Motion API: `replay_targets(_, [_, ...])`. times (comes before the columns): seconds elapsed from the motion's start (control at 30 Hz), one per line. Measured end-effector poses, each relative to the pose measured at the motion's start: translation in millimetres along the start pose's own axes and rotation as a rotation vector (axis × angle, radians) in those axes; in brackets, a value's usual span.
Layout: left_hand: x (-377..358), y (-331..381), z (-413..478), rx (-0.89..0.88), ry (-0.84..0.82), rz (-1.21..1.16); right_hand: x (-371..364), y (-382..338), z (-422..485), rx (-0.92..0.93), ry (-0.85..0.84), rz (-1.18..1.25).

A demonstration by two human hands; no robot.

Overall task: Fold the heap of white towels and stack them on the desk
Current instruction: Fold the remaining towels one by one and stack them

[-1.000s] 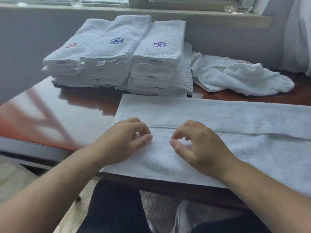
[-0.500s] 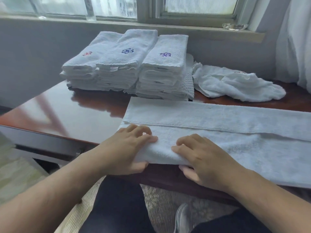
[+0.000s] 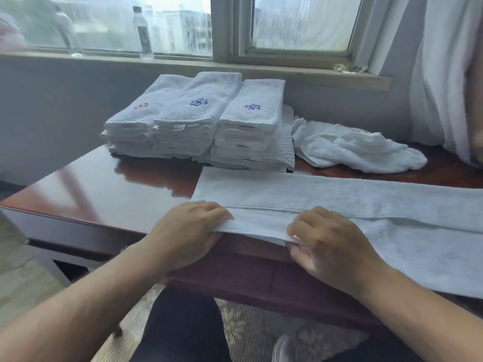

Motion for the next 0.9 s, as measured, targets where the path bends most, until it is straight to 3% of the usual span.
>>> replay_targets(0.13, [19.7, -18.5, 29.1, 0.102, 0.107, 0.073, -6.0, 65.0, 0.5, -0.311, -0.237, -0.176])
replay_targets(0.27, [16.3, -36.1, 60.8, 0.202, 0.146, 0.125, -1.4, 120.4, 2.4, -0.539, -0.156, -0.203])
replay_targets(0.5, [-2.8, -75.8, 109.6, 0.336, 0.169, 0.214, -36.4, 169.2, 20.0, -0.626, -0.146, -0.162])
replay_targets(0.67, [-37.9, -101.6, 121.2, 0.4, -0.02, 0.272, -67.0, 190.5, 27.9, -0.635, -0.231, -0.158])
replay_targets(0.73, [-46.8, -100.2, 122.3, 0.367, -0.052, 0.342, -79.4, 196.5, 26.5, -0.666, -0.28, -0.108])
replay_targets(0.8, [-46.3, -85.0, 127.1, 0.29, 0.019, 0.387, -85.6, 199.7, 24.2, -0.693, -0.286, -0.071])
replay_targets(0.9, [-50.1, -42.3, 141.8, 0.129, 0.117, 0.267, -80.7, 200.1, 17.2, -0.726, -0.217, -0.049])
Point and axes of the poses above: each hand's wrist, its own z-axis towards the middle knuckle, its own x-axis out of the back of the hand, y = z × x, the point moved 10 cm from there along z, towards the middle knuckle, and after that the axes turned 10 degrees about y, right-handed, at the moved point
